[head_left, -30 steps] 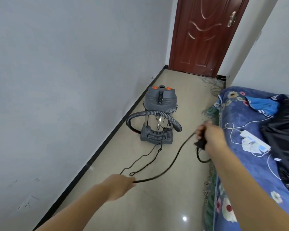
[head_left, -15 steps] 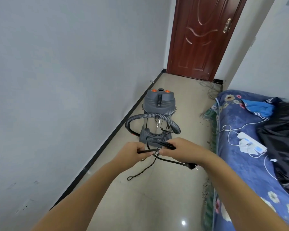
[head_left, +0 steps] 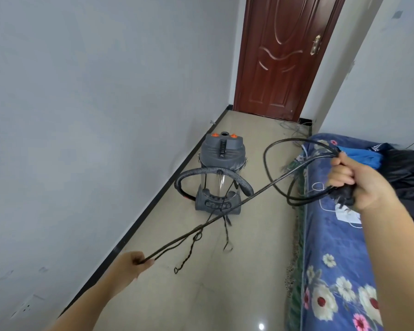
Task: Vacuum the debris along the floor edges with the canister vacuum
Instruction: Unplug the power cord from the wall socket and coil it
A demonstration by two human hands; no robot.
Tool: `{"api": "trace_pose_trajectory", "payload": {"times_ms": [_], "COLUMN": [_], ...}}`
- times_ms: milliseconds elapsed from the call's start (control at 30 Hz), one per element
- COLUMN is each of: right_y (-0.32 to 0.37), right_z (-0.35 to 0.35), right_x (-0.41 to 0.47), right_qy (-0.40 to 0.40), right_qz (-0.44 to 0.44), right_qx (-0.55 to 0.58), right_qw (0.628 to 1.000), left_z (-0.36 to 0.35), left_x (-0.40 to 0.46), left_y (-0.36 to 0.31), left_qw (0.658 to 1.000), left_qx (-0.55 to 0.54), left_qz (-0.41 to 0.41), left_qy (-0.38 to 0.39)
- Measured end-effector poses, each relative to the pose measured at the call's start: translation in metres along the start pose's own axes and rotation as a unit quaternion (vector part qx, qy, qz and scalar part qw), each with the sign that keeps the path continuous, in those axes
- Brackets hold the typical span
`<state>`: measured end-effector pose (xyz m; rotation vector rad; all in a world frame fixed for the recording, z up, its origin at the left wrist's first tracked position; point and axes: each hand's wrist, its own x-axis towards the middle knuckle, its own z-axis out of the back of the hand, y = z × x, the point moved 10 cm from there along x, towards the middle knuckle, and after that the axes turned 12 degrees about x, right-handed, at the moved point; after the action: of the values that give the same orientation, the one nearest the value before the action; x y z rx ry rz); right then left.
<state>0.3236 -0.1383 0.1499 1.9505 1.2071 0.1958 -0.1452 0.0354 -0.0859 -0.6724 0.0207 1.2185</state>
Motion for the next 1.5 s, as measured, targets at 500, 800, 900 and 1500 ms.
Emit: {"api": "trace_pose_trajectory", "payload": {"times_ms": [500, 800, 900, 1500], "right_y": [-0.154, -0.186, -0.155, -0.071], "right_z": [-0.112, -0.089, -0.084, -0.029], "right_x": [-0.027, -0.054, -0.058, 0.013], "right_qy": [0.137, 0.237, 0.252, -0.062], "right_qz": [0.011, -0.099, -0.176, -0.053], "right_qx": [-0.511, -0.577, -0.432, 0.181], "right_qw": [0.848, 0.775, 0.848, 0.980], "left_z": [-0.022, 0.048, 0.049, -0.047], "left_x": [-0.074, -0.046, -0.033, -0.031], "left_y": [-0.257, -0.235, -0.206, -0.222], "left_qw": [0.888, 0.960, 0.965, 0.926], "left_qx": [0.320, -0.013, -0.080, 0.257], "left_qz": [-0.306, -0.277, -0.247, -0.253], "left_qy": [0.127, -0.028, -0.044, 0.115]}}
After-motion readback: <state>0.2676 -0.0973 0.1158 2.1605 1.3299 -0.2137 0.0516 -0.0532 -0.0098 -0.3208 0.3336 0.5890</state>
